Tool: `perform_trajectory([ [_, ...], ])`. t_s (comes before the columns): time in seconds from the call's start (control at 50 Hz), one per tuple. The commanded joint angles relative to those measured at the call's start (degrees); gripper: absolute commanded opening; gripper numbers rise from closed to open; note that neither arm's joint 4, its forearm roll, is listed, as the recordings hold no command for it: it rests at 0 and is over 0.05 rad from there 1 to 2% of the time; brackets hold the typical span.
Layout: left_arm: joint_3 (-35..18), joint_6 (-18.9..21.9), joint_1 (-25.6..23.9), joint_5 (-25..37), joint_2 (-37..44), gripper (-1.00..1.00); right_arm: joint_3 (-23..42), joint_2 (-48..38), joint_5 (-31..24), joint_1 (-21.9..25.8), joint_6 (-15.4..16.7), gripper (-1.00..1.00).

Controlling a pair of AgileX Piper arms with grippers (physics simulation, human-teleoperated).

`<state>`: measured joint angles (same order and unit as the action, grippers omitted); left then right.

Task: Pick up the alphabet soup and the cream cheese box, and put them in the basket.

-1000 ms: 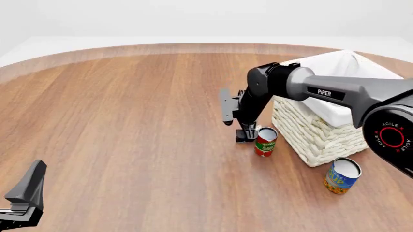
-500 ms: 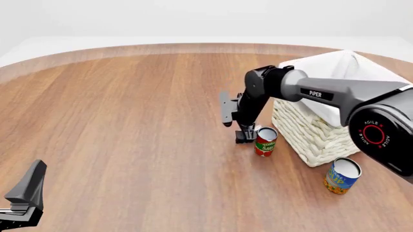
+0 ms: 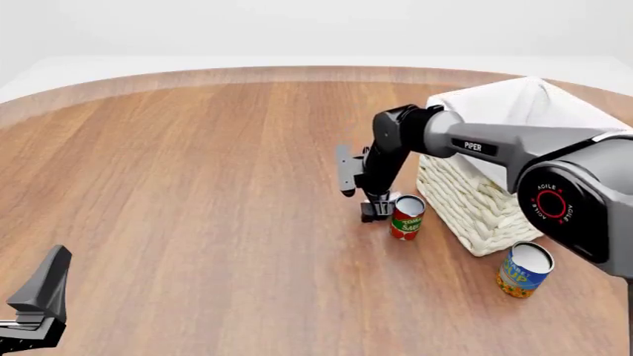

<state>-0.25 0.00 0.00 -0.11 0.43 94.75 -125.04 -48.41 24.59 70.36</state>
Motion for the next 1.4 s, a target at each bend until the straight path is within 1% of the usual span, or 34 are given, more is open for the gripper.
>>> perform_trajectory([
  [0.02,0.0,0.0,0.0,0.0,0.0,1.0,1.44,-1.74,-0.41,-0.53,0.53,1.0],
  [0.12,0.0,0.0,0.0,0.0,0.0,1.0,2.35,-2.37,-0.75,-0.74,0.84,1.0],
  [0.16,0.0,0.0,0.0,0.0,0.0,1.0,2.61,-1.62,-1.79,-0.96,1.04,1.0],
  [0.34,0.0,0.0,0.0,0.0,0.0,1.0,2.4,-3.48,-0.69,-0.87,0.98,1.0],
  [0.56,0.0,0.0,0.0,0.0,0.0,1.0,3.52,-4.5,-1.25,-0.74,0.29,1.0],
  [0.7,0.0,0.0,0.0,0.0,0.0,1.0,3.21,-5.15,-0.86,-0.88,0.39,1.0],
  [0.74,0.0,0.0,0.0,0.0,0.0,1.0,2.64,-5.12,-0.24,-1.21,0.83,1.0],
  [0.76,0.0,0.0,0.0,0.0,0.0,1.0,2.4,-5.01,-0.13,-1.09,0.74,-1.0],
  [0.78,0.0,0.0,0.0,0.0,0.0,1.0,1.54,-4.12,0.1,-1.69,1.39,-1.0],
  [0.84,0.0,0.0,0.0,0.0,0.0,1.0,1.15,-4.66,1.22,-1.61,1.62,-1.0],
  [1.04,0.0,0.0,0.0,0.0,0.0,1.0,0.65,-4.1,1.48,-0.94,1.32,-1.0],
  [1.2,0.0,0.0,0.0,0.0,0.0,1.0,0.38,-3.59,1.74,-0.7,1.71,-1.0],
  [1.24,0.0,0.0,0.0,0.0,0.0,1.0,-0.03,-3.24,2.45,-0.81,2.24,-1.0],
  [1.26,0.0,0.0,0.0,0.0,0.0,1.0,-0.24,-2.28,1.9,-0.82,2.33,-1.0],
  [1.34,0.0,0.0,0.0,0.0,0.0,1.0,-0.14,-2.71,3.03,-0.79,3.14,-1.0],
  [1.4,0.0,0.0,0.0,0.0,0.0,1.0,0.63,-2.7,2.65,-0.72,3.17,-1.0],
])
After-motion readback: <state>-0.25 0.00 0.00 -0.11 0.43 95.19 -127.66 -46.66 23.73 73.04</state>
